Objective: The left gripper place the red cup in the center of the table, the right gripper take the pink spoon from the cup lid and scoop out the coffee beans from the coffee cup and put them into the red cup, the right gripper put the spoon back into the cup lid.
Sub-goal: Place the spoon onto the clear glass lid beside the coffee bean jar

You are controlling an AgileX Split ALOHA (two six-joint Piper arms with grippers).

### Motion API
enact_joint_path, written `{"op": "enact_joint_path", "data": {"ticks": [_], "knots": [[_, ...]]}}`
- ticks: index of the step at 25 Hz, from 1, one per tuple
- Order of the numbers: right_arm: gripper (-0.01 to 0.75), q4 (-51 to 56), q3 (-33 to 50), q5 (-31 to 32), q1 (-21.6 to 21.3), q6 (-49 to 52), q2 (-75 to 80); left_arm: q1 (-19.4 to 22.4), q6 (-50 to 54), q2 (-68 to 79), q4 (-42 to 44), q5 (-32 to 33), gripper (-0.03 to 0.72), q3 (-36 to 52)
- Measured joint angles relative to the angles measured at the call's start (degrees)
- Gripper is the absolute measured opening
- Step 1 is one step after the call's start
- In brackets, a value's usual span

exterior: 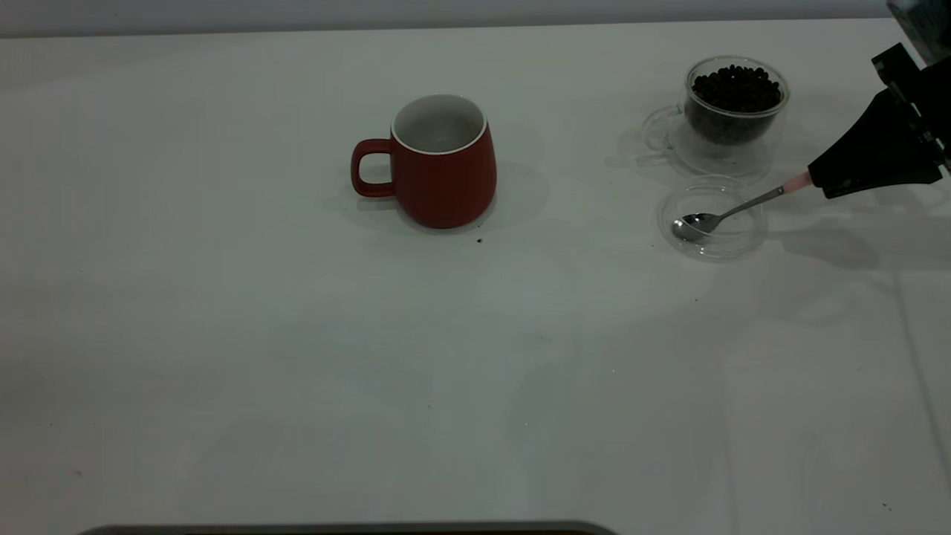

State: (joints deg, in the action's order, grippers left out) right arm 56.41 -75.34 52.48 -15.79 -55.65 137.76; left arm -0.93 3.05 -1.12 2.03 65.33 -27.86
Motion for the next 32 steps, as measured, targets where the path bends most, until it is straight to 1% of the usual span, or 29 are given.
{"op": "enact_joint_path", "data": {"ticks": [2,6,12,15,19,21,24,28,32], "knots": [[0.108,0.6,-0.2,0.0,0.0,0.0,0.6,0.0,0.0,0.0,0.0,0.0,0.505,0.0],[0.162,0.8,-0.3,-0.8,0.0,0.0,1.8,0.0,0.0,0.0,0.0,0.0,0.505,0.0],[0.332,-0.1,-0.3,-5.1,0.0,0.0,2.5,0.0,0.0,0.0,0.0,0.0,0.505,0.0],[0.397,-0.3,-0.3,-5.4,0.0,-0.4,2.5,0.0,0.0,0.0,0.0,0.0,0.505,0.0],[0.456,0.0,-0.3,-5.6,0.0,-2.6,2.5,0.0,0.0,0.0,0.0,0.0,0.505,0.0],[0.474,1.4,-0.3,-6.3,0.0,-3.6,2.5,0.0,0.0,0.0,0.0,0.0,0.505,0.0],[0.484,3.9,-0.3,-9.2,0.4,-6.3,2.5,0.0,0.0,0.0,0.0,0.0,0.505,0.0],[0.485,6.4,-0.3,-15.4,1.2,-9.9,2.4,0.0,0.0,0.0,0.0,0.0,0.505,0.0],[0.479,5.8,-0.1,-21.2,2.9,-10.5,-0.3,0.0,0.0,0.0,0.0,0.0,0.505,0.0]]}}
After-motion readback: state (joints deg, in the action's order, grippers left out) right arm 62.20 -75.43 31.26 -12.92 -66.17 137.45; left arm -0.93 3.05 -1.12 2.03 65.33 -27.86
